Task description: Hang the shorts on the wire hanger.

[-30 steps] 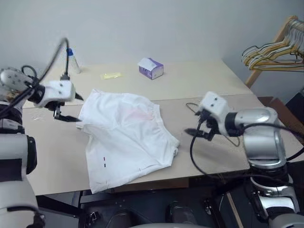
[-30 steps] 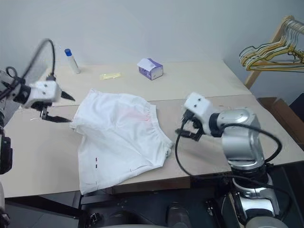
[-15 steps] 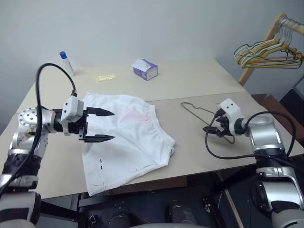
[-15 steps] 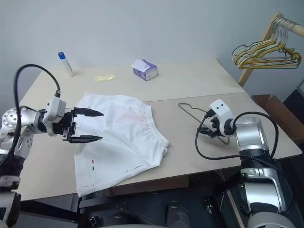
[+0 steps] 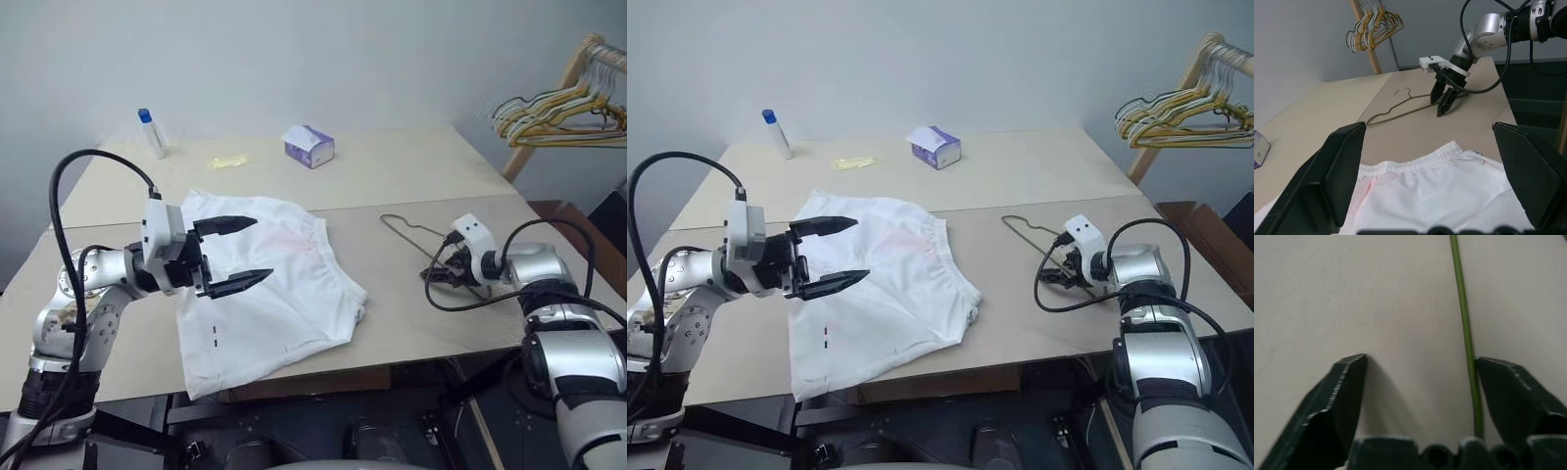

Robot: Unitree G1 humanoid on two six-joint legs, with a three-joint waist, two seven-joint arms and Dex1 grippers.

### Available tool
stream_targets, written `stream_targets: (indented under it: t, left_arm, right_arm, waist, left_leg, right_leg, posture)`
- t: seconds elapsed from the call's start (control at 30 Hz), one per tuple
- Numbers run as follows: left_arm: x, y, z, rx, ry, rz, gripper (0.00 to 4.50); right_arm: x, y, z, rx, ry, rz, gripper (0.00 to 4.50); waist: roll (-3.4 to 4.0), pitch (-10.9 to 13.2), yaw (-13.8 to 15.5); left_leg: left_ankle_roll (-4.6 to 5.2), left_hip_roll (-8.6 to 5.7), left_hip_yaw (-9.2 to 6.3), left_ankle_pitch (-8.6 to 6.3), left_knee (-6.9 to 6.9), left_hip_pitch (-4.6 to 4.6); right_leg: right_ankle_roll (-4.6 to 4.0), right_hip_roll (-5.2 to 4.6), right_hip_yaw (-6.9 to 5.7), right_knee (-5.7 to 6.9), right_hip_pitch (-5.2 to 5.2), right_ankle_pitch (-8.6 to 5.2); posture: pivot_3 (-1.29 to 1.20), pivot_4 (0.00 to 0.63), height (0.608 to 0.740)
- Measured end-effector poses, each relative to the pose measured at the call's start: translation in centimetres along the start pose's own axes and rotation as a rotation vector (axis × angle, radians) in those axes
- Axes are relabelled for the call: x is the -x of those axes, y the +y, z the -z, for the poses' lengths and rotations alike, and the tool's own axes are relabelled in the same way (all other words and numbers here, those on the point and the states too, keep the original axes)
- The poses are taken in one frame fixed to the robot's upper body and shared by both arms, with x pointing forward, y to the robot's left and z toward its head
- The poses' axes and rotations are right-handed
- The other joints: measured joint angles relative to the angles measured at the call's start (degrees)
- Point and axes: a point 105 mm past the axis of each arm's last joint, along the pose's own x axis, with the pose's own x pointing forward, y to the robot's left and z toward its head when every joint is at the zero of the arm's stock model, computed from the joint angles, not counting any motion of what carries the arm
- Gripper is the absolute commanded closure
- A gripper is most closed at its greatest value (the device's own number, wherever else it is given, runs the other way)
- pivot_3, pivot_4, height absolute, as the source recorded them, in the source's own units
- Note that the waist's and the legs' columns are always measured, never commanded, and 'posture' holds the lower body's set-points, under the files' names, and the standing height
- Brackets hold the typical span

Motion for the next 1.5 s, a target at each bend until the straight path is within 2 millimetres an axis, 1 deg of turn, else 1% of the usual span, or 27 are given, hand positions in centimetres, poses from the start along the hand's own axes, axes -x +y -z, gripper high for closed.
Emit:
stream_targets:
  t: [0.2, 0.3, 0.33, 0.47, 0.53, 0.63, 0.7, 0.73, 0.83, 0.87, 0.9, 0.93, 1.0, 1.07, 1.23, 1.3, 1.37, 1.4, 1.47, 1.5]
  left_arm:
    - [0.0, 0.1, 0.0, -0.005, 0.004, -0.002, 0.00]
    - [-0.1, 0.2, 0.1, -0.007, 0.004, -0.006, 0.00]
    - [-0.2, 0.2, 0.1, -0.007, 0.001, -0.007, 0.00]
    - [-0.7, 0.4, 0.1, 0.014, -0.041, -0.035, 0.00]
    - [-1.2, 0.9, 0.1, 0.071, -0.075, -0.079, 0.00]
    - [-2.0, 2.2, 0.2, 0.299, -0.146, -0.171, 0.00]
    - [-2.7, 2.6, 1.1, 0.452, -0.168, -0.223, 0.00]
    - [-3.2, 2.6, 1.7, 0.534, -0.185, -0.248, 0.00]
    - [-4.5, 2.6, 2.8, 0.705, -0.221, -0.301, 0.00]
    - [-5.1, 2.8, 3.2, 0.778, -0.247, -0.333, 0.00]
    - [-5.8, 3.0, 3.4, 0.833, -0.268, -0.352, 0.00]
    - [-6.5, 2.9, 3.5, 0.884, -0.283, -0.360, 0.00]
    - [-8.1, 2.9, 3.2, 0.955, -0.314, -0.365, 0.00]
    - [-9.1, 3.0, 2.7, 0.984, -0.332, -0.366, 0.00]
    - [-10.4, 4.1, 2.3, 1.061, -0.385, -0.419, 0.00]
    - [-10.6, 4.2, 2.2, 1.067, -0.392, -0.424, 0.00]
    - [-10.4, 4.5, 2.5, 1.073, -0.390, -0.435, 0.00]
    - [-10.4, 4.5, 2.5, 1.070, -0.388, -0.436, 0.38]
    - [-10.3, 4.6, 2.6, 1.055, -0.386, -0.437, 0.87]
    - [-10.3, 4.6, 2.5, 1.053, -0.393, -0.435, 1.23]
  right_arm:
    - [-0.1, -0.5, 0.1, 0.021, 0.024, 0.043, 3.32]
    - [-0.1, -0.7, 0.1, 0.040, 0.040, 0.070, 4.24]
    - [-0.1, -0.8, 0.1, 0.045, 0.041, 0.073, 4.46]
    - [-0.1, -0.9, 0.0, 0.061, 0.040, 0.090, 4.46]
    - [-0.2, -0.8, -0.1, 0.078, 0.027, 0.099, 4.46]
    - [0.0, -0.2, -0.4, 0.139, -0.029, 0.122, 4.46]
    - [0.1, 1.1, -1.5, 0.193, -0.087, 0.126, 4.46]
    - [0.5, 2.1, -2.3, 0.231, -0.132, 0.138, 4.46]
    - [1.5, 4.8, -4.9, 0.330, -0.265, 0.177, 4.46]
    - [1.9, 6.4, -6.2, 0.373, -0.339, 0.191, 4.46]
    - [2.1, 7.7, -6.9, 0.406, -0.390, 0.198, 4.46]
    - [2.3, 9.5, -8.0, 0.448, -0.445, 0.188, 4.46]
    - [3.0, 12.5, -9.3, 0.498, -0.544, 0.179, 4.46]
    - [3.6, 14.5, -10.2, 0.531, -0.605, 0.163, 4.46]
    - [5.0, 17.6, -11.8, 0.519, -0.734, 0.140, 4.46]
    - [5.4, 18.3, -11.9, 0.525, -0.754, 0.127, 4.46]
    - [5.4, 18.7, -11.5, 0.524, -0.756, 0.110, 4.46]
    - [5.3, 18.9, -11.3, 0.526, -0.750, 0.100, 4.50]
    - [5.0, 19.3, -10.7, 0.540, -0.731, 0.073, 4.50]
    - [4.9, 19.4, -10.6, 0.545, -0.725, 0.068, 4.50]
  waist:
    - [0.01, 0.0, 0.0]
    - [0.01, 0.0, 0.0]
    - [0.01, 0.0, 0.0]
    - [0.01, 0.0, 0.0]
    - [0.00, 0.0, 0.0]
    - [0.01, 0.0, 0.1]
    - [0.09, 0.0, 0.1]
    - [0.10, 0.0, 0.1]
    - [0.11, 0.0, 0.0]
    - [0.10, 0.0, 0.1]
    - [0.10, 0.0, 0.3]
    - [0.10, 0.0, 0.3]
    - [0.08, 0.0, 0.8]
    - [0.08, 0.0, 1.2]
    - [0.07, 0.0, 1.3]
    - [0.07, 0.0, 1.2]
    - [0.07, 0.0, 1.2]
    - [0.06, 0.0, 1.1]
    - [0.07, 0.0, 1.1]
    - [0.06, 0.0, 1.1]
  left_leg:
    - [-0.03, 0.00, 0.02, 0.01, -0.04, 0.04]
    - [-0.03, 0.00, 0.02, 0.01, -0.05, 0.06]
    - [-0.03, 0.00, 0.02, 0.01, -0.05, 0.06]
    - [-0.03, 0.01, 0.01, 0.01, -0.05, 0.10]
    - [-0.03, 0.01, -0.02, 0.01, -0.05, 0.10]
    - [-0.03, 0.02, -0.09, 0.01, -0.11, 0.08]
    - [-0.05, 0.01, -0.08, 0.03, -0.16, 0.05]
    - [-0.07, 0.01, -0.08, 0.04, -0.19, 0.04]
    - [-0.13, -0.01, -0.12, 0.07, -0.28, 0.07]
    - [-0.13, 0.00, -0.12, 0.07, -0.28, 0.09]
    - [-0.13, -0.01, -0.15, 0.07, -0.30, 0.08]
    - [-0.13, -0.02, -0.14, 0.07, -0.30, 0.08]
    - [-0.12, -0.06, -0.17, 0.06, -0.34, 0.05]
    - [-0.11, -0.09, -0.18, 0.06, -0.35, 0.03]
    - [-0.09, -0.12, -0.24, 0.05, -0.34, 0.00]
    - [-0.07, -0.13, -0.24, 0.04, -0.34, 0.00]
    - [-0.06, -0.13, -0.25, 0.04, -0.35, 0.00]
    - [-0.06, -0.13, -0.25, 0.04, -0.35, 0.00]
    - [-0.05, -0.13, -0.25, 0.03, -0.35, 0.00]
    - [-0.03, -0.13, -0.25, 0.02, -0.35, 0.00]
  right_leg:
    - [0.00, 0.00, 0.00, -0.01, 0.03, 0.00]
    - [0.00, 0.00, 0.00, -0.01, 0.05, 0.00]
    - [0.00, 0.00, 0.00, -0.02, 0.06, 0.00]
    - [0.00, 0.00, -0.02, -0.05, 0.13, 0.00]
    - [0.00, 0.00, -0.02, -0.05, 0.14, 0.00]
    - [0.02, -0.02, 0.03, -0.05, 0.09, 0.00]
    - [0.02, -0.03, 0.07, -0.03, 0.00, 0.00]
    - [0.02, -0.02, 0.07, -0.04, -0.01, 0.00]
    - [0.02, -0.02, 0.03, -0.03, 0.00, -0.01]
    - [0.02, -0.01, 0.03, -0.03, 0.01, -0.01]
    - [0.02, -0.01, 0.01, -0.04, 0.01, -0.01]
    - [0.02, -0.01, 0.01, -0.05, 0.01, -0.01]
    - [0.01, -0.01, -0.03, -0.12, 0.01, 0.00]
    - [0.00, -0.01, -0.07, -0.17, 0.02, 0.00]
    - [-0.01, -0.01, -0.16, -0.21, 0.06, 0.01]
    - [-0.01, -0.01, -0.17, -0.24, 0.07, 0.01]
    - [-0.01, -0.01, -0.18, -0.24, 0.07, 0.01]
    - [-0.01, -0.01, -0.18, -0.24, 0.06, 0.01]
    - [-0.01, -0.01, -0.19, -0.25, 0.07, 0.01]
    - [-0.01, -0.01, -0.18, -0.25, 0.07, 0.01]
  posture:
    - [-0.01, 0.000, 0.740]
    - [-0.01, 0.000, 0.740]
    - [-0.02, 0.000, 0.740]
    - [-0.02, 0.000, 0.740]
    - [-0.02, 0.000, 0.740]
    - [-0.03, 0.000, 0.740]
    - [-0.05, 0.000, 0.740]
    - [-0.05, 0.000, 0.740]
    - [-0.05, 0.000, 0.740]
    - [-0.05, 0.000, 0.740]
    - [-0.05, 0.000, 0.740]
    - [-0.05, 0.000, 0.740]
    - [-0.05, 0.000, 0.740]
    - [-0.06, 0.000, 0.740]
    - [-0.09, 0.000, 0.740]
    - [-0.09, 0.000, 0.740]
    - [-0.09, 0.000, 0.740]
    - [-0.09, 0.000, 0.740]
    - [-0.09, 0.000, 0.740]
    - [-0.09, 0.000, 0.740]
